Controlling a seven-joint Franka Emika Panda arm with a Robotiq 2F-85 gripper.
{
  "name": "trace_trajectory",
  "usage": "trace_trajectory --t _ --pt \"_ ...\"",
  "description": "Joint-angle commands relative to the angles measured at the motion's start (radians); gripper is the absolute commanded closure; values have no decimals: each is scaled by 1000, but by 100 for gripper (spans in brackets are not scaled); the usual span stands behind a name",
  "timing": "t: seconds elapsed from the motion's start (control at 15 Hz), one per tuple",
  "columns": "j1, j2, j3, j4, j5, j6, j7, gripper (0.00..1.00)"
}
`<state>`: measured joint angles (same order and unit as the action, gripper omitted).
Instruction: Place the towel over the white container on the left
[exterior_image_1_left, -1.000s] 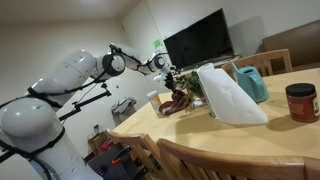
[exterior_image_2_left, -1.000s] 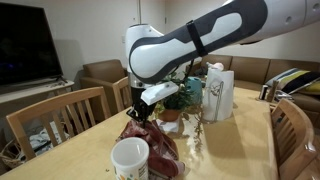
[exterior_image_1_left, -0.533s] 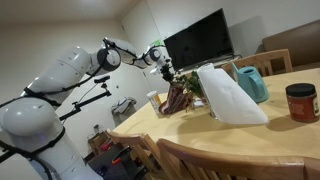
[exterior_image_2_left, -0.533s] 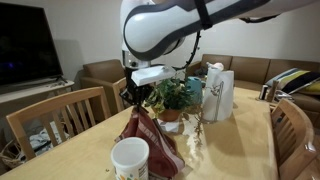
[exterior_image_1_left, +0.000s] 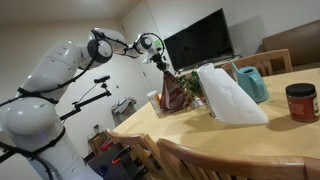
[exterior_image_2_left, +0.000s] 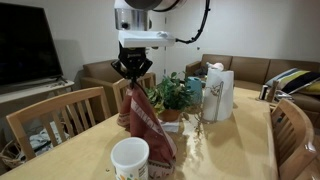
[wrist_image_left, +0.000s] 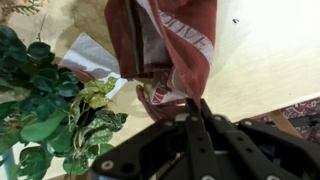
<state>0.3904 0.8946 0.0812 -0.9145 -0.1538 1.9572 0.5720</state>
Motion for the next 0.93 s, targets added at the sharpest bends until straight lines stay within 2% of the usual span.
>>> trace_trajectory --t 0.0,0.4,0.67,0.87 --pt "18 -58 -21 -46 -14 -44 72 96" --pt "-6 -89 2 -56 12 -58 59 98" --pt "-21 -177 5 -150 12 -18 55 97" --pt "-35 -268 16 -270 16 10 40 97"
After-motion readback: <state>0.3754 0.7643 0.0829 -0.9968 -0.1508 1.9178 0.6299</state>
